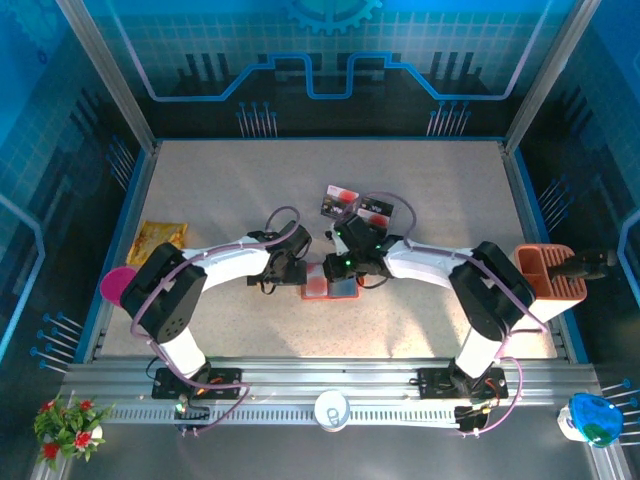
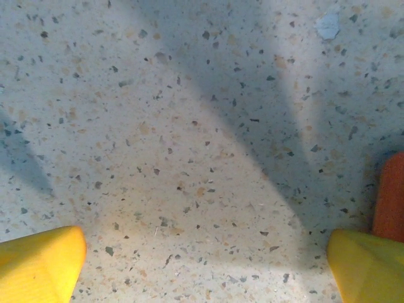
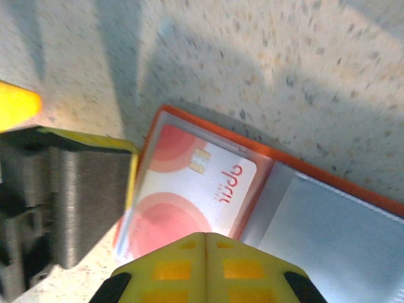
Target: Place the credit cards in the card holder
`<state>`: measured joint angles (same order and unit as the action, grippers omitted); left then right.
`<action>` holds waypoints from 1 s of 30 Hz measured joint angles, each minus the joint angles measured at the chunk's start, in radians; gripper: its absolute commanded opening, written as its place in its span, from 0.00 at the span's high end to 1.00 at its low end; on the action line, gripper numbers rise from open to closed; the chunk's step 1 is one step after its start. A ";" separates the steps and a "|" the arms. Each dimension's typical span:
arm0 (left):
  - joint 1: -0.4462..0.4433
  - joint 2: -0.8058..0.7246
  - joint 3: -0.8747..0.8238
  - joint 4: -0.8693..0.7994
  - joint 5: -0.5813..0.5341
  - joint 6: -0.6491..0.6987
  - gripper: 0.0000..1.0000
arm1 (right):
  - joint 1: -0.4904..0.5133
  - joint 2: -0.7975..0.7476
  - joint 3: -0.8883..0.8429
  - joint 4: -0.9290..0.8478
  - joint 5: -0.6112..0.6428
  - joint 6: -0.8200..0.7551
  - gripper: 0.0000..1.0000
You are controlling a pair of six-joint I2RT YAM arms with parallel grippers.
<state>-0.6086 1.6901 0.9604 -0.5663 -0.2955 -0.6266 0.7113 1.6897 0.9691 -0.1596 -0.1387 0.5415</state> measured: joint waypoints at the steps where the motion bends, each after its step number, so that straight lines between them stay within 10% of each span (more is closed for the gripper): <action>1: 0.000 -0.013 0.000 -0.004 0.000 -0.001 0.01 | -0.009 -0.024 -0.006 0.000 0.000 0.000 0.99; 30: -0.146 -0.043 0.083 0.029 0.084 -0.083 0.01 | -0.150 -0.013 -0.124 0.035 -0.056 -0.035 1.00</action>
<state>-0.7547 1.6470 1.0431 -0.5369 -0.2111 -0.7094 0.5617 1.6768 0.8448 -0.1249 -0.1947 0.5068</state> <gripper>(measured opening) 0.992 0.063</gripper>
